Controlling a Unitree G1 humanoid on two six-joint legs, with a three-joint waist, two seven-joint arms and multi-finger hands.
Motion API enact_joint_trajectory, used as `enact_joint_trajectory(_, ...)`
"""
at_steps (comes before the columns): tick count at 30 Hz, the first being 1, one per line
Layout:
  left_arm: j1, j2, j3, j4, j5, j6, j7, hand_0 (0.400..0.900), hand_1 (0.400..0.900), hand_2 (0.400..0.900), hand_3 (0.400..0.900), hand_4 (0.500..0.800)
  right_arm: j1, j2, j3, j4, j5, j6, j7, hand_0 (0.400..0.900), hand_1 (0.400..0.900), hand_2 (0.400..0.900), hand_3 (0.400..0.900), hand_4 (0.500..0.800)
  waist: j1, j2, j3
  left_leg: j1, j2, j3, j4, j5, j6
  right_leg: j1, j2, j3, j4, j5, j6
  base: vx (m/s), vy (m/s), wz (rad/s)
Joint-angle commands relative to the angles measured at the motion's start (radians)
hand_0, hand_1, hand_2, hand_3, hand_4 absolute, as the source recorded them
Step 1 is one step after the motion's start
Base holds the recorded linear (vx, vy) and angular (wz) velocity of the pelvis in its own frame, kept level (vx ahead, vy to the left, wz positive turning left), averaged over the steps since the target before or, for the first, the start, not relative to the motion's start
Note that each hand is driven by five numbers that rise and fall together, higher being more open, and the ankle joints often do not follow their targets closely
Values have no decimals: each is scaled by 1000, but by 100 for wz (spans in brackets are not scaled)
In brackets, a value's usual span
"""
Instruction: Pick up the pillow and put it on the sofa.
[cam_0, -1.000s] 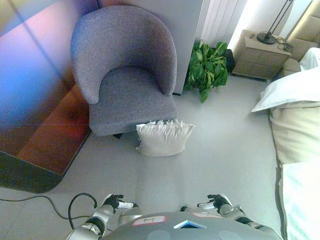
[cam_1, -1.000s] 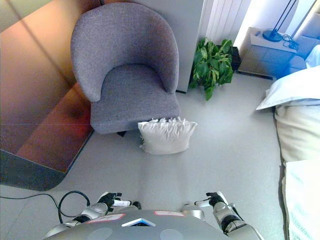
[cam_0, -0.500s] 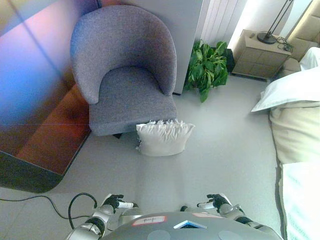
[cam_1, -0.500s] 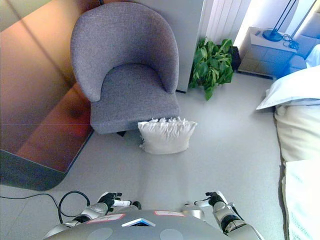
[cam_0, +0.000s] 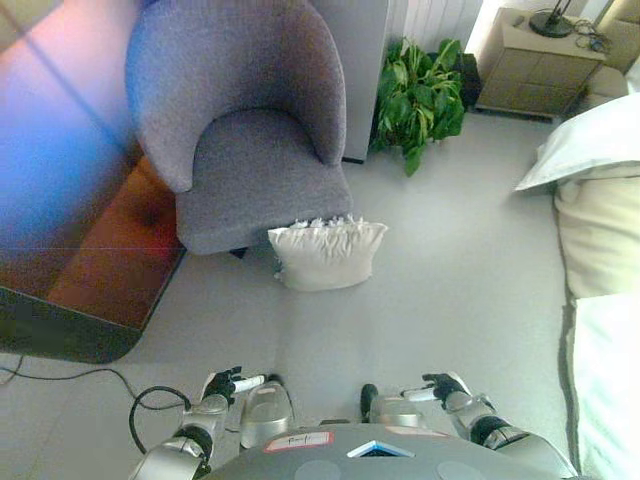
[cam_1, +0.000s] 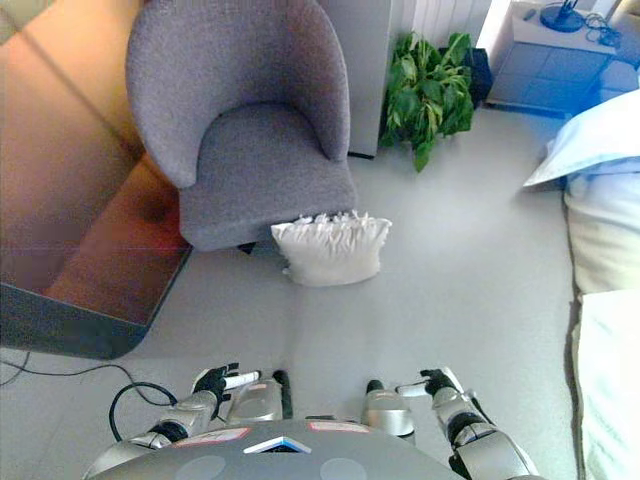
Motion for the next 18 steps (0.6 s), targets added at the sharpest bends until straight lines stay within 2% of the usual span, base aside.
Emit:
enact_joint_trajectory(1,22,13,34,30,-46,-23,23,900,900,900,900,800,31,-29,-14,8,-3,-18,-1,900,900,900,900,800,42,15,27,-81,27,-21,-139,202,3,101,85,-12,49,-103,23,473,154,-35)
enact_joint_trajectory(3,35,6,45,34,-62,-34,27,900,900,900,900,800,40,-29,-14,13,-17,-26,2,900,900,900,900,800,53,24,25,-98,39,-27,-154,215,-4,126,84,-13,67,-141,23,494,185,-33)
enact_joint_trajectory(6,34,0,55,37,-98,-46,42,900,900,900,900,800,43,-18,-20,22,-21,-38,-3,900,900,900,900,800,60,34,22,-117,58,13,-129,221,-2,148,69,-20,130,-207,29,499,235,-16)
enact_joint_trajectory(7,30,0,64,42,-102,-44,41,900,900,900,900,800,41,-11,-28,26,-23,-40,-13,900,900,900,900,800,61,32,19,-123,60,30,-105,196,10,152,53,-23,157,-222,38,565,269,-10)
enact_joint_trajectory(8,28,-1,82,47,-95,-40,45,900,900,900,900,800,41,0,-40,31,-34,-37,-22,900,900,900,900,800,69,25,13,-136,62,14,-57,154,24,159,33,-16,194,-232,51,555,255,-9)
enact_joint_trajectory(10,26,10,94,43,-88,-50,48,900,900,900,900,800,46,9,-46,28,-26,-38,-21,900,900,900,900,800,80,6,5,-176,60,-6,50,120,36,184,5,-9,234,-264,69,538,203,-6)
enact_joint_trajectory(12,26,25,104,33,-43,-55,31,900,900,900,900,800,50,17,-63,29,-52,-61,-12,900,900,900,900,800,92,-21,-18,-215,53,-6,197,44,65,221,-33,-14,253,-266,89,608,215,-1)
enact_joint_trajectory(13,22,34,99,25,-20,-45,36,900,900,900,900,800,42,18,-67,28,-56,-60,-10,900,900,900,900,800,99,-42,-32,-214,41,-4,234,-5,87,227,-75,-26,277,-203,119,626,263,-7)
enact_joint_trajectory(14,20,42,95,26,-6,-44,37,900,900,900,900,800,35,18,-69,27,-40,-60,-10,900,900,900,900,800,107,-51,-41,-214,28,-12,247,-28,101,224,-101,-29,306,-150,130,502,232,-11)
enact_joint_trajectory(15,19,48,93,28,5,-46,35,900,900,900,900,800,30,19,-72,26,-38,-64,-8,900,900,900,900,800,113,-55,-47,-215,18,-17,255,-42,110,222,-118,-30,327,-115,134,483,228,-19)
enact_joint_trajectory(16,16,59,85,31,32,-50,19,900,900,900,900,800,23,21,-75,18,-46,-66,-5,900,900,900,900,800,122,-57,-60,-217,6,-12,259,-59,127,222,-140,-32,363,-47,138,479,215,-14)
enact_joint_trajectory(18,10,77,66,24,56,-44,13,900,900,900,900,800,19,24,-72,1,-55,-79,-8,900,900,900,900,800,120,-67,-72,-186,-35,4,234,-90,156,185,-154,-29,414,62,150,487,203,-8)
